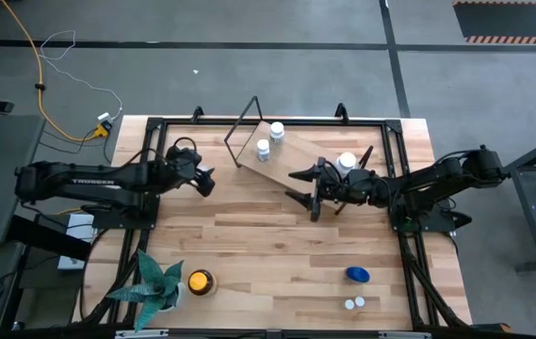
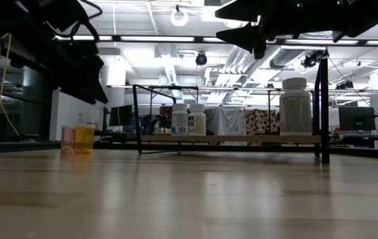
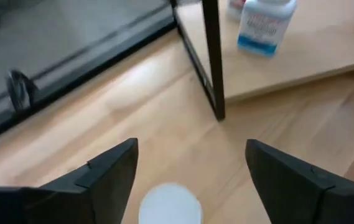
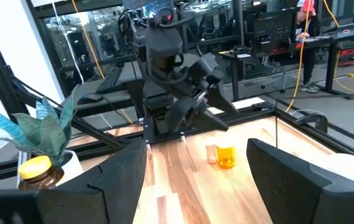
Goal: Pick and place medicine bottles onto shelf by color
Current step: Put the top orange pill bottle on the shelf
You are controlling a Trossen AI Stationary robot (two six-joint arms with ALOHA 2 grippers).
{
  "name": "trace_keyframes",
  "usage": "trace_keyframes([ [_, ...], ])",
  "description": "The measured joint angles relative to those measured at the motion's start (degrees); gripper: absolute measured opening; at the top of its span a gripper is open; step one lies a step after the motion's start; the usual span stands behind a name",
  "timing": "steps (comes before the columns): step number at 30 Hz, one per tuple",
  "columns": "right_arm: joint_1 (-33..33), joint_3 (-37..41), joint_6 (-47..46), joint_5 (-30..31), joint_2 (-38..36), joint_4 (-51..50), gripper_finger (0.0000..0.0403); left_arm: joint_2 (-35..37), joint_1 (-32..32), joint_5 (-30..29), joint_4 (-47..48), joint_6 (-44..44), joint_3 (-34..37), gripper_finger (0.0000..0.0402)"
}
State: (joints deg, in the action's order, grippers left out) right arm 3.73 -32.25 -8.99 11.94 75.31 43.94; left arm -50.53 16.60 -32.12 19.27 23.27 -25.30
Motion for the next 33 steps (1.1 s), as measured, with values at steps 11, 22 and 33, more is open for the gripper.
trace_keyframes([
  [11,0.00,-0.02,-0.59,2.24,0.00,-0.91,0.0268,-5.87,6.96,5.79,2.69,2.10,0.00,0.0299],
  [22,0.00,-0.02,-0.61,2.41,0.00,-1.27,0.0268,-8.84,9.33,9.63,3.68,3.13,0.02,0.0299],
  [33,0.00,-0.02,-0.61,2.39,0.00,-1.28,0.0268,-8.87,9.31,13.45,3.87,3.76,0.02,0.0298],
])
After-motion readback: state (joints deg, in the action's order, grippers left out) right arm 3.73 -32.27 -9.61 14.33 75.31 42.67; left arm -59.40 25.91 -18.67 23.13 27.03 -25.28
